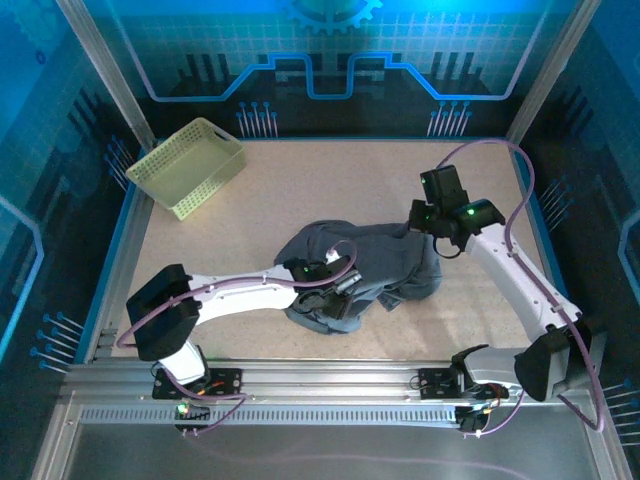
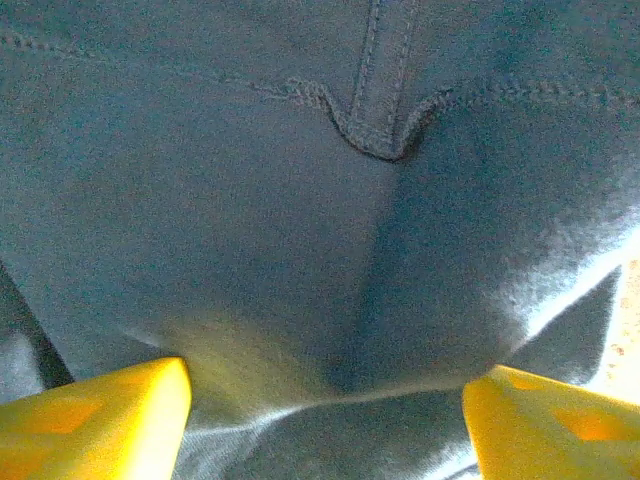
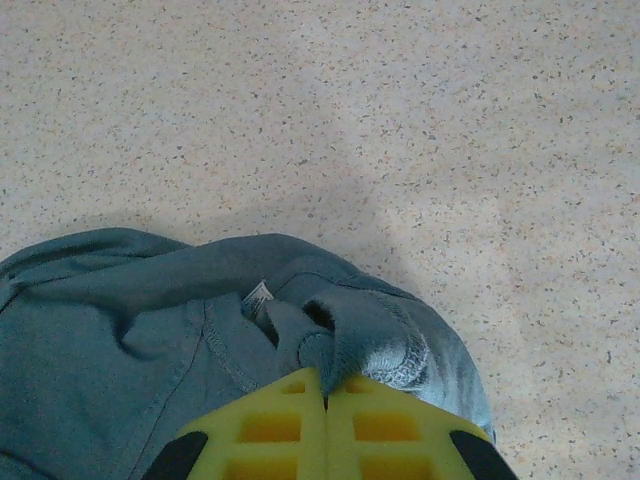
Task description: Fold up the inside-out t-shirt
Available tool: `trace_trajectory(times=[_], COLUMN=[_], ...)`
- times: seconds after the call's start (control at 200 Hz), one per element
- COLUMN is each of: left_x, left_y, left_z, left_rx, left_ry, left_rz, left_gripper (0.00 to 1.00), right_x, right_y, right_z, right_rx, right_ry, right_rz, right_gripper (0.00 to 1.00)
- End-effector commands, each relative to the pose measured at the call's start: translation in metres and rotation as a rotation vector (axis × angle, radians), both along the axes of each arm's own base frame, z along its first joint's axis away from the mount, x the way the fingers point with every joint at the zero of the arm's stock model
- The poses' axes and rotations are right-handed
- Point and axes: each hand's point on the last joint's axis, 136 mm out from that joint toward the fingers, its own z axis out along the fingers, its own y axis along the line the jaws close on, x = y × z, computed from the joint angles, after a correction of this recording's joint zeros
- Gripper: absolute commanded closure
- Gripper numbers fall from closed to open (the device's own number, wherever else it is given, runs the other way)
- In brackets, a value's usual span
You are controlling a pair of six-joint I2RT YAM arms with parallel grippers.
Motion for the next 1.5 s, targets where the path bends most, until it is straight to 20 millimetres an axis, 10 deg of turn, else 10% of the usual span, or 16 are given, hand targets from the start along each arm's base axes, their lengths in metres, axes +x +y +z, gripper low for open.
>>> trace_trajectory(times=[0.0,0.425,0.65,0.855,1.065,1.311,1.496], left_x=[0.012,0.018,0.027,0.044,0.044,0.049,0.054], left_y=[0.0,0.019,0.049,0.134,0.224,0.252,0.267], left_z=[0.003,0.036,0.073,0.112,0.103,0.089,0.088], left_rx=[0.004,-0.026,-0.115,-0.186,-0.216,-0.176,-0.213], left_ry=[-0.051,-0.176,-0.264,-0.375,-0.387,-0.349,-0.34], left_rz=[0.043,0.06,0.14,0.433,0.763,0.869,0.919], left_gripper=[0.38,1.0,1.0,1.0,1.0,1.0,1.0], right_x=[-0.003,-0.011,-0.012,-0.036,-0.081,-0.073,-0.063], right_y=[-0.006,-0.012,0.002,0.072,0.154,0.099,0.023], right_z=[0.003,-0.004,0.0,-0.013,-0.036,-0.015,-0.073], right_rx=[0.016,-0.001,0.057,0.108,0.081,-0.103,-0.02], right_ry=[-0.02,-0.002,-0.017,0.003,0.035,-0.076,0.146], right_rz=[-0.023,-0.042,-0.01,0.167,0.426,0.432,0.18], right_gripper=[1.0,1.0,1.0,0.98,0.75,0.27,0.23])
